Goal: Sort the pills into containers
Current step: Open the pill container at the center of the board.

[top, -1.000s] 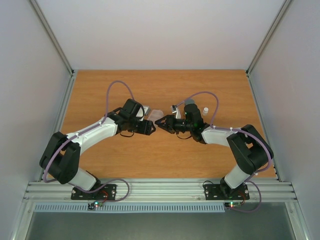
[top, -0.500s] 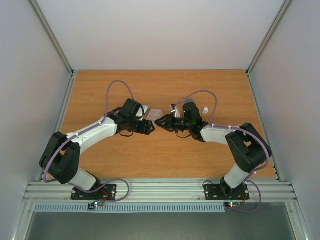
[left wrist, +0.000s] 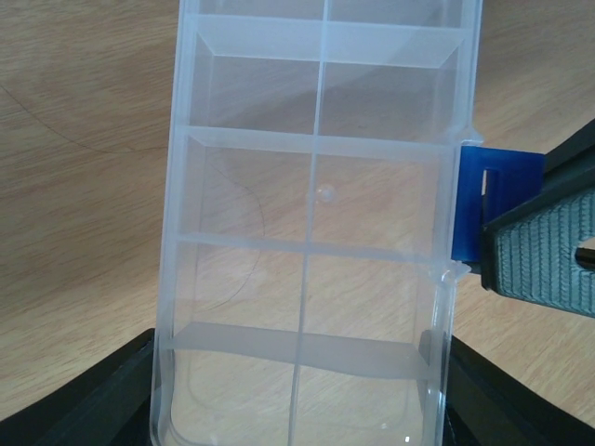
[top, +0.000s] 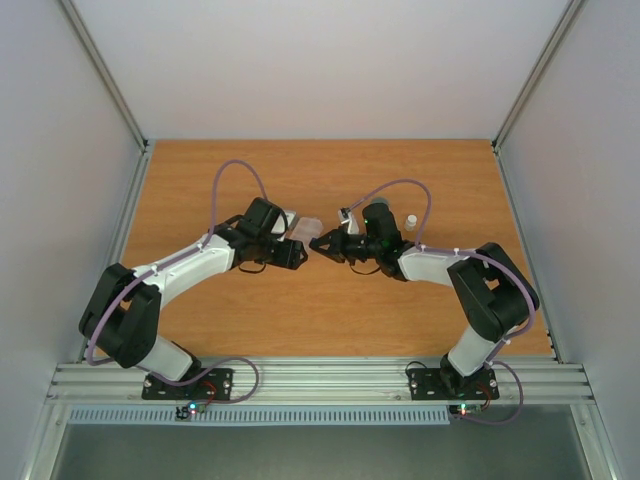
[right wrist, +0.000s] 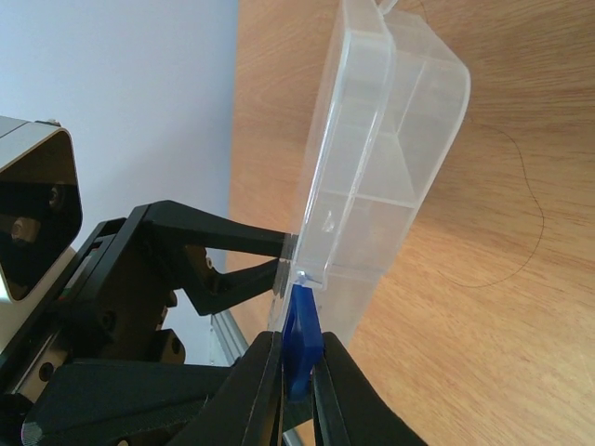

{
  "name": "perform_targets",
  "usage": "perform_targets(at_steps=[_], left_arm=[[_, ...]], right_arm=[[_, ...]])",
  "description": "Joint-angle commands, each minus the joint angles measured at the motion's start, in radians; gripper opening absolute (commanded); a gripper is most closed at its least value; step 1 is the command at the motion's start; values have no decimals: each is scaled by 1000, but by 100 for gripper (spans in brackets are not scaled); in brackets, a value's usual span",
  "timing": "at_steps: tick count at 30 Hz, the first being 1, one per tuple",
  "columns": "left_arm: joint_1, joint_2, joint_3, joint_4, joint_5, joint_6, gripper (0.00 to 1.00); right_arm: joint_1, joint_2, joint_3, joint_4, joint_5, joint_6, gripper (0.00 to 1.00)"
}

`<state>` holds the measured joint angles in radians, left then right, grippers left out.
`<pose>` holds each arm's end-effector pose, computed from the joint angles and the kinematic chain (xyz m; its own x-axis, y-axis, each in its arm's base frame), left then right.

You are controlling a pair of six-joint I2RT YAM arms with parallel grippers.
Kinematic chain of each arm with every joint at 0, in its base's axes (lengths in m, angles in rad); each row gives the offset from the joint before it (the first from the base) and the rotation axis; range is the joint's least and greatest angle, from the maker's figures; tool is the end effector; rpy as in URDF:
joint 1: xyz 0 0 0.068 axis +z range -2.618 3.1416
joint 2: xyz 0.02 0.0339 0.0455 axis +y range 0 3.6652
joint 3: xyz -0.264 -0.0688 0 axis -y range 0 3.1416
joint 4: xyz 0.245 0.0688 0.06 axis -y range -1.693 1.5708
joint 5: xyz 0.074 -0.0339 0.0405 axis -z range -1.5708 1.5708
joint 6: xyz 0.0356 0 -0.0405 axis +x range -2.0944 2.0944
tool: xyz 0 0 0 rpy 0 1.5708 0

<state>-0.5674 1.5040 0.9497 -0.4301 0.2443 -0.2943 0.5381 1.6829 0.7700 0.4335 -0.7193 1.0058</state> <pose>0.2503 -0.1698 0.2086 -0.8562 0.2119 -0.4711 0.4033 0.8441 -0.3533 0.2767 0.1925 0.1722 -0.9616 0.1660 -0.2184 -0.1407 0.3851 0.9121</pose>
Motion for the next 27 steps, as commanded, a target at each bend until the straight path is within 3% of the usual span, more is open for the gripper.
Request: perform_targets(at_steps=[1, 27], left_arm=[[-2, -5, -15, 3, 0, 36, 43], [-8, 30, 11, 8, -13, 29, 43]], right_arm=[[-12, 12, 27, 2, 23, -19, 11], [-27, 44, 59, -22, -14, -40, 11]])
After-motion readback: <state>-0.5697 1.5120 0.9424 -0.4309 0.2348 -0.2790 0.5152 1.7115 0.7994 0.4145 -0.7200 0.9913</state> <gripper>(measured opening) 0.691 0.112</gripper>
